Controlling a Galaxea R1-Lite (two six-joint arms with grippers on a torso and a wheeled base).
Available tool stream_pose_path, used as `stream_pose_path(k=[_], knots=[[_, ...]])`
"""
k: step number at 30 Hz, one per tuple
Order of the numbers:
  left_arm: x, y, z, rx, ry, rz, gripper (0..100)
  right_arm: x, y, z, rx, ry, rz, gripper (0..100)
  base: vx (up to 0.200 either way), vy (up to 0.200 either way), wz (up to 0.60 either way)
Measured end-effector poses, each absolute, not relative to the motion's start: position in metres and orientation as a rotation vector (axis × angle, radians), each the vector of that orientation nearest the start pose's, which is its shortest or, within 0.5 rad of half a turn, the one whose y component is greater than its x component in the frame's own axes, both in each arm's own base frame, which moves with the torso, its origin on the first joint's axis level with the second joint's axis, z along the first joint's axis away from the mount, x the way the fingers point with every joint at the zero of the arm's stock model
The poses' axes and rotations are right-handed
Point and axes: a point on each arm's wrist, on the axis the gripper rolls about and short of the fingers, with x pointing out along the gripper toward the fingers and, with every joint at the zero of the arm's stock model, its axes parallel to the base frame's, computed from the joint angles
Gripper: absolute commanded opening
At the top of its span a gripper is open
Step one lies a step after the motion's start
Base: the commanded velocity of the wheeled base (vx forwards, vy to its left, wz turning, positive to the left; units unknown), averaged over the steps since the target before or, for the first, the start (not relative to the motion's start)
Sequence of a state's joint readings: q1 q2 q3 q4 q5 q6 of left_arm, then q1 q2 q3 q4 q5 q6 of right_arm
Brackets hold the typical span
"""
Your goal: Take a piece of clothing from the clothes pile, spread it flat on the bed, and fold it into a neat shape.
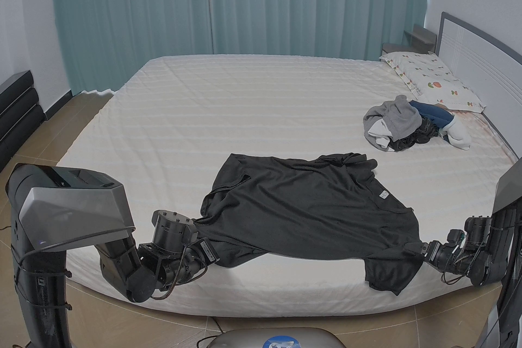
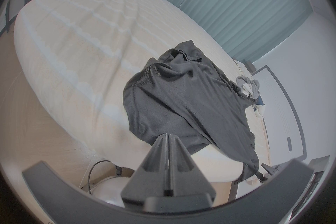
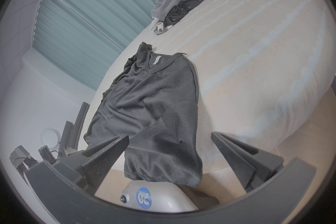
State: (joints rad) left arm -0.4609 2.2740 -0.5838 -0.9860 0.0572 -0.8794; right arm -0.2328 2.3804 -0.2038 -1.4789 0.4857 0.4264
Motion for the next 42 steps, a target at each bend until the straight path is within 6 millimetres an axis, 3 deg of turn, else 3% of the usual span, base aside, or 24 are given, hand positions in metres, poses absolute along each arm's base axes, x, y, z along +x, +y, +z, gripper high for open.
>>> stream_pose_path(k=[5, 6, 13, 23, 24, 32, 38, 42], knots=[[0.293, -0.144, -0.026, -0.642, 0.799, -0.036, 0, 0.252, -0.049, -0.045, 0.655, 0.705, 0.101, 100, 0.000, 0.000, 0.00], [0.293, -0.143, -0.026, -0.642, 0.798, -0.033, 100, 0.252, -0.048, -0.045, 0.656, 0.707, 0.101, 100, 0.000, 0.000, 0.00], [0.289, -0.141, -0.028, -0.634, 0.803, -0.014, 100, 0.252, -0.048, -0.047, 0.657, 0.713, 0.102, 100, 0.000, 0.000, 0.00], [0.301, -0.144, -0.027, -0.658, 0.761, 0.002, 100, 0.253, -0.047, -0.047, 0.658, 0.713, 0.106, 100, 0.000, 0.000, 0.00], [0.303, -0.145, -0.028, -0.663, 0.758, 0.002, 0, 0.253, -0.046, -0.047, 0.659, 0.714, 0.106, 100, 0.000, 0.000, 0.00], [0.309, -0.147, -0.037, -0.652, 0.770, 0.008, 0, 0.253, -0.045, -0.047, 0.660, 0.716, 0.110, 100, 0.000, 0.000, 0.00], [0.298, -0.142, -0.042, -0.584, 0.835, 0.033, 0, 0.252, -0.044, -0.047, 0.661, 0.718, 0.109, 100, 0.000, 0.000, 0.00], [0.285, -0.135, -0.034, -0.532, 0.850, 0.025, 0, 0.251, -0.047, -0.043, 0.671, 0.707, 0.103, 100, 0.000, 0.000, 0.00]])
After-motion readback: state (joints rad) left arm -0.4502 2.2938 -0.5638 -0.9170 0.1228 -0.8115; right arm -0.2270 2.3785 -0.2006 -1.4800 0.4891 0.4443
